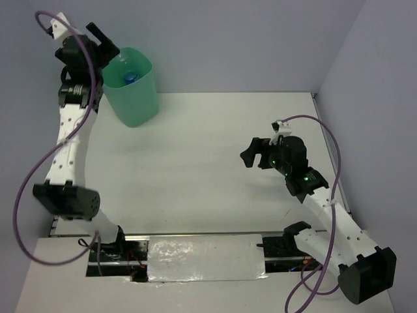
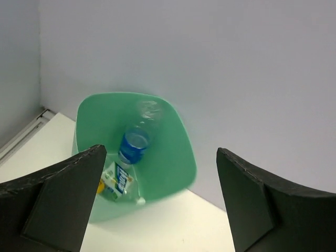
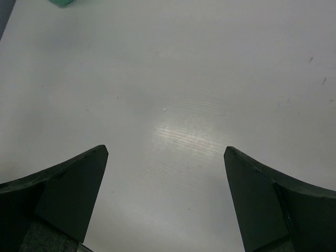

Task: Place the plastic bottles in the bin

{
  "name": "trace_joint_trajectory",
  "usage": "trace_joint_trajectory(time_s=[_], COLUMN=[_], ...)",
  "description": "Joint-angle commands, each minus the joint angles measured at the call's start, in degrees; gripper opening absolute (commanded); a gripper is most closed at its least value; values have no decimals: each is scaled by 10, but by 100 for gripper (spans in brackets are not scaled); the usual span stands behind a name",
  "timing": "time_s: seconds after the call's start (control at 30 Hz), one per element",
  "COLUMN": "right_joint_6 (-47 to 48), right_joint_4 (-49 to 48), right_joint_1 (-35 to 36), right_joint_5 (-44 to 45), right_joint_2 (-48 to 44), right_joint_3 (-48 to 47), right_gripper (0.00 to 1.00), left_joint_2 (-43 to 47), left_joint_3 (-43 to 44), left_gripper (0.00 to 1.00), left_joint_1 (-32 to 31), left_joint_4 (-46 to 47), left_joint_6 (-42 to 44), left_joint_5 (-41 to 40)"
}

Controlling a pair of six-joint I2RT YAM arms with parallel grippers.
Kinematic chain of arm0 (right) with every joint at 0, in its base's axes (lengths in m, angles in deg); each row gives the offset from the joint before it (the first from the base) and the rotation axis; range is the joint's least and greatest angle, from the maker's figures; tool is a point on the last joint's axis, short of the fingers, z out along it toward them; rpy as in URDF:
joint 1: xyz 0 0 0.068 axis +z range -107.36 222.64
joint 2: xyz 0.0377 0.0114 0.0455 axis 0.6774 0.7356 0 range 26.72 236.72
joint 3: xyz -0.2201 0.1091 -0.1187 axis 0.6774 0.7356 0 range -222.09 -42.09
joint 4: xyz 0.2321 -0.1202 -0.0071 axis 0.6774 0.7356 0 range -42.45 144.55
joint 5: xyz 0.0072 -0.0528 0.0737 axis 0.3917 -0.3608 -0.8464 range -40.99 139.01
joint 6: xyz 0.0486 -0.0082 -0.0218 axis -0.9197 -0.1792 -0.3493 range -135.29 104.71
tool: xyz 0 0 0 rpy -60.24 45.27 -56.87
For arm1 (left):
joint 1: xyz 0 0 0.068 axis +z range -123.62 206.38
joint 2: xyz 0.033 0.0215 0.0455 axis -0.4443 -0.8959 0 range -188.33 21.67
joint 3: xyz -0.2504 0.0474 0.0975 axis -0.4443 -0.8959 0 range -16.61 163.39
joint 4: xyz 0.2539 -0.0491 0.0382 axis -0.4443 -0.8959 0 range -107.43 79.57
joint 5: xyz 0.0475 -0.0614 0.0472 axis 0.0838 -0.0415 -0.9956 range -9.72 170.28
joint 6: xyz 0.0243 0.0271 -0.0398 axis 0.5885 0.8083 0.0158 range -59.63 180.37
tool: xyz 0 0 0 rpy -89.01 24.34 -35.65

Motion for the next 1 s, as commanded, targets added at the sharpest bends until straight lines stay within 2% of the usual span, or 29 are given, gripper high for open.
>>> trace_joint_trajectory(time_s=[0.0,0.07,0.1,0.17,0.2,0.33,0.4,0.53,0.67,0.97], right_joint_6=[-37,-47,-48,-49,-53,-67,-71,-72,-77,-69], right_joint_4=[20,38,46,47,50,64,63,53,48,34], right_joint_1=[-5,-7,-6,-8,-8,-9,-9,-8,-9,-9], right_joint_5=[65,78,79,83,98,140,152,175,189,193], right_joint_2=[-21,-35,-50,-70,-90,-138,-164,-197,-229,-277], right_joint_3=[5,12,21,36,50,75,87,103,113,136], right_gripper=[100,100,100,100,100,100,100,100,100,100], left_joint_2=[126,177,229,277,324,429,485,534,561,506], left_joint_3=[-123,-199,-281,-350,-414,-558,-634,-661,-672,-655], left_gripper=[99,99,99,99,99,99,99,99,99,99], left_joint_1=[1,1,0,0,0,0,0,0,0,0], left_joint_4=[-72,-86,-78,-82,-92,-175,-171,-206,-196,-213], left_joint_6=[-1,-23,-21,-16,-20,-122,-124,-169,-168,-175], left_joint_5=[74,80,101,109,104,3,6,-37,-23,-33])
